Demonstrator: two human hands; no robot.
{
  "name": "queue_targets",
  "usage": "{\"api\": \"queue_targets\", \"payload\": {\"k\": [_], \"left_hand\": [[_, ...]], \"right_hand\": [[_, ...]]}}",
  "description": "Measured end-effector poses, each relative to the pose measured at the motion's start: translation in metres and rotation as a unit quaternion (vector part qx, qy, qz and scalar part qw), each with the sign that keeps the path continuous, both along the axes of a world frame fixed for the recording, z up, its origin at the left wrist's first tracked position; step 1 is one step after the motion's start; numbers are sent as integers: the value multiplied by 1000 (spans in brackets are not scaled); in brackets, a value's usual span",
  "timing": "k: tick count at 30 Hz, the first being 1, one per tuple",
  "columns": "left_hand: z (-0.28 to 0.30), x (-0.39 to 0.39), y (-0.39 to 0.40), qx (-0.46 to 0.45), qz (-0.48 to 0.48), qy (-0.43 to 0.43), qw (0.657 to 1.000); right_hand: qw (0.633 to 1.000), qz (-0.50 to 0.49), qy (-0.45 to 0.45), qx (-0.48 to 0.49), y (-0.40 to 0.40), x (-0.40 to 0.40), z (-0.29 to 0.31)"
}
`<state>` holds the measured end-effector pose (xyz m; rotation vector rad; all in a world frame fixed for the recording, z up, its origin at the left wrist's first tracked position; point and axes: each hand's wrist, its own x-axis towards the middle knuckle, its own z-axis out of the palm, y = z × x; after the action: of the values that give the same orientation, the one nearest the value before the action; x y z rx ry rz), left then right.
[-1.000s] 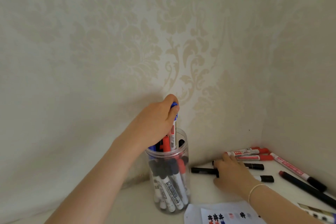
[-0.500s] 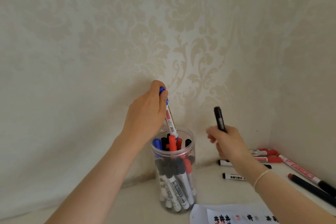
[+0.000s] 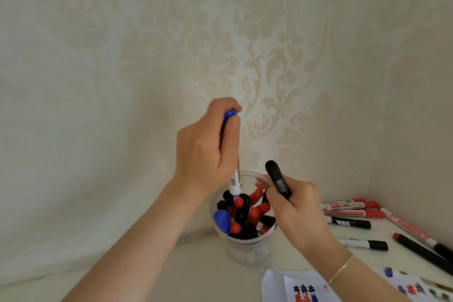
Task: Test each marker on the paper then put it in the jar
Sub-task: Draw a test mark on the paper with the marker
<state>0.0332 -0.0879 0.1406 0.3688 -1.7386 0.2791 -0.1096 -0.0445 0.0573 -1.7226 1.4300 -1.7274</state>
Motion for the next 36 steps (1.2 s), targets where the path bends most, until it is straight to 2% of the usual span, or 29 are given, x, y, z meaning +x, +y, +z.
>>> {"api": "queue_targets", "payload": {"k": [3, 6, 8, 14, 19, 23, 26, 31, 36], "left_hand": [[-11, -5, 2, 10, -50, -36, 998], [-20, -5, 5, 42, -80, -66, 994], [-21, -4, 5, 55, -86, -90, 991], [-23, -7, 10, 15, 2, -222, 975], [-26, -11, 4, 58, 16, -328, 943], [-21, -9, 5, 68, 39, -361, 929], [-19, -8, 4, 127, 56, -346, 928], [-22, -9, 2, 81, 71, -362, 926], [-14, -22, -1, 208, 165, -419, 868]], "right_hand": [[998, 13, 30, -54, 7, -3, -2], [999, -1, 11, -39, 6, -7, -1], [998, 7, 31, -48, 6, -9, -1], [999, -5, 2, -36, 1, -18, -6], [1000, -6, -17, -26, 3, -20, -5], [999, 10, -33, -8, 0, -21, -5], [999, 19, -39, 2, -2, -20, -2], [998, -4, -54, 24, -9, -22, 1], [995, -23, -67, 63, -17, -21, -3]]}}
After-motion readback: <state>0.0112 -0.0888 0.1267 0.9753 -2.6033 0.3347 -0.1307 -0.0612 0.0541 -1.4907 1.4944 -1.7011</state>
